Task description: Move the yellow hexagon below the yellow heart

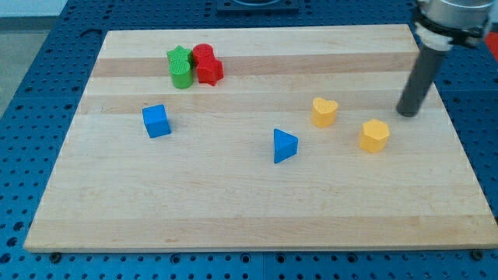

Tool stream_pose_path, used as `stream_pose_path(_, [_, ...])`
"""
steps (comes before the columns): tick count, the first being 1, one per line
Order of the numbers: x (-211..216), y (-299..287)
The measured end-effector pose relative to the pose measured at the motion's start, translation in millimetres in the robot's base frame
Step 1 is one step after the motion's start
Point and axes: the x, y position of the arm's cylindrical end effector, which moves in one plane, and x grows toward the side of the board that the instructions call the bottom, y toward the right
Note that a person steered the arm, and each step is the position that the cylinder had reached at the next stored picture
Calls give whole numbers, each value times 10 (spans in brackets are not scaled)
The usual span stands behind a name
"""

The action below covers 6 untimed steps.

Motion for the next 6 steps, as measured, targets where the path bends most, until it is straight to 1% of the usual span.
stream_pose_path(1, [458, 25])
stream_pose_path(2, [579, -173])
stream_pose_path(4, [359, -958])
stream_pose_path(5, [353, -1101])
stream_pose_path(6, [509, -1065])
